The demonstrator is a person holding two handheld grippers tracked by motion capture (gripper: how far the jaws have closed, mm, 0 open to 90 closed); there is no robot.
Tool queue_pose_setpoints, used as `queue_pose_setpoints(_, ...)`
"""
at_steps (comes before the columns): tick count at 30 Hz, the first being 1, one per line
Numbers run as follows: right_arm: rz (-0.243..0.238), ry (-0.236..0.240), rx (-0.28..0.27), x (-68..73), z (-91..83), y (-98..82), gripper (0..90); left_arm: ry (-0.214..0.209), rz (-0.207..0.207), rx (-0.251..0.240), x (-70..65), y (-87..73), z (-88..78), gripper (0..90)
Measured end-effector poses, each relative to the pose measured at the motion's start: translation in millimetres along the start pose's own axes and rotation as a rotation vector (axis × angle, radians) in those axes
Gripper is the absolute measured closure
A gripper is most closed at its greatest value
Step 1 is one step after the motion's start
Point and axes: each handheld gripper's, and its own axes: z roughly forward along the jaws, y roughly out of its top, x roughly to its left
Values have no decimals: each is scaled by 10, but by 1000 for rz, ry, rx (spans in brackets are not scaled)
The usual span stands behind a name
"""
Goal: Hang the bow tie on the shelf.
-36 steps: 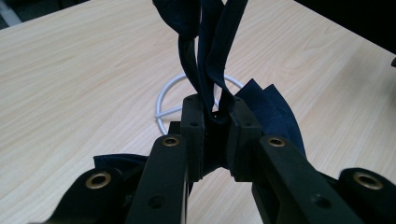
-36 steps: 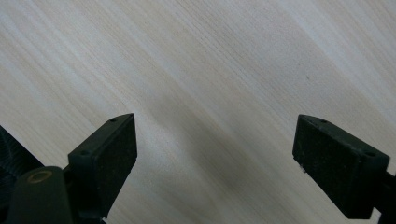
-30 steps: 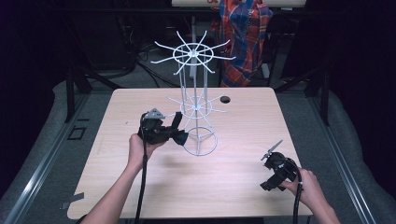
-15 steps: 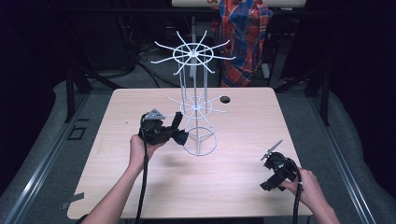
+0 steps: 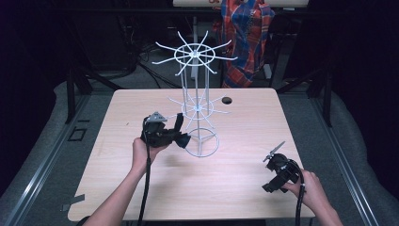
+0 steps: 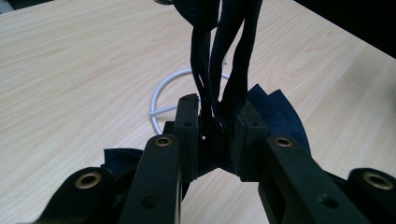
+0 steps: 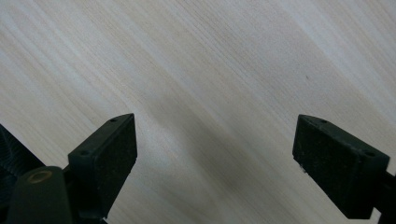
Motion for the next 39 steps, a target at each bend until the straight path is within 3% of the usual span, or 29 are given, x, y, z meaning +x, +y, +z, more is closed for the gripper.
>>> queue_pose_setpoints(3,-2,1,2,0,-2,2,136,-6,-6,4,4,-2,2,704)
queue_pose_setpoints(5,3,2,-5,2,2,-1,136,16,-8,-4,-4,-7,5,702)
queue_pose_setpoints(6,0,2,-2,1,-1,0,136,-7,-7,3,8,-4,-3,696)
queue_pose_setpoints(19,8,15,-19,6,1,-9,136,-2,-12,1,6,0,-27,571)
queue_pose_setpoints(23,-2,0,-8,2,-12,-6,136,0,-14,-2,10,3,-38,532)
queue_pose_setpoints(33,5,-7,-28,-1,-34,-15,135,32,-39,-21,41,-6,-146,334)
queue_pose_setpoints(39,3,-5,-33,3,-49,-13,134,40,-43,-28,60,-34,-259,272)
